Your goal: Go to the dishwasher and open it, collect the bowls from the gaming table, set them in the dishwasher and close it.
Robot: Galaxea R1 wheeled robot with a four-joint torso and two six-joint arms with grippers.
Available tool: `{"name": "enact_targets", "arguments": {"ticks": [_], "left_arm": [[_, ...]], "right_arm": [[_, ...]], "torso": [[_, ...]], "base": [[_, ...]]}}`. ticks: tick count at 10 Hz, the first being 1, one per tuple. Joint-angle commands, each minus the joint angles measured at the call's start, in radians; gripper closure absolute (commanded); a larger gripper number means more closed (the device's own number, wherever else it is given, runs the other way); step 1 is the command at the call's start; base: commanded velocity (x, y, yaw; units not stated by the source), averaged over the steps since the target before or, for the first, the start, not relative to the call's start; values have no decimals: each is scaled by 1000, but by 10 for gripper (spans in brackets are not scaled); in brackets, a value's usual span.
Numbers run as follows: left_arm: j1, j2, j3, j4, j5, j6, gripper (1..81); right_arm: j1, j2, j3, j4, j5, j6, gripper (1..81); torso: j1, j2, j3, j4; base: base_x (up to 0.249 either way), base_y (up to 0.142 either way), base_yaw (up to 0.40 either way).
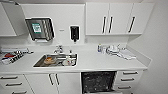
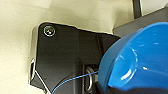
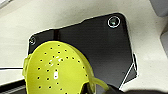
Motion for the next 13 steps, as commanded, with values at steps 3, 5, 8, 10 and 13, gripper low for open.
{"name": "enact_targets", "arguments": {"ticks": [3,5,8,10,13], "left_arm": [[-45,-26,9,1,16,1,811],[-45,-26,9,3,16,1,811],[-45,-28,9,3,16,1,811],[-45,-28,9,1,16,-1,811],[-45,-29,9,-9,16,-1,811]], "right_arm": [[39,-13,0,-4,-37,0,811],[41,-12,0,-4,-37,0,811],[44,-10,0,-6,-37,0,811],[44,-9,0,-7,-37,0,811],[43,-9,1,-9,-37,0,811]], "torso": [[0,0,0,0],[0,0,0,0],[1,0,0,0],[0,0,0,0],[1,0,0,0]], "base": [[164,0,0],[160,0,0],[108,0,0],[89,0,0],[23,0,0]]}}
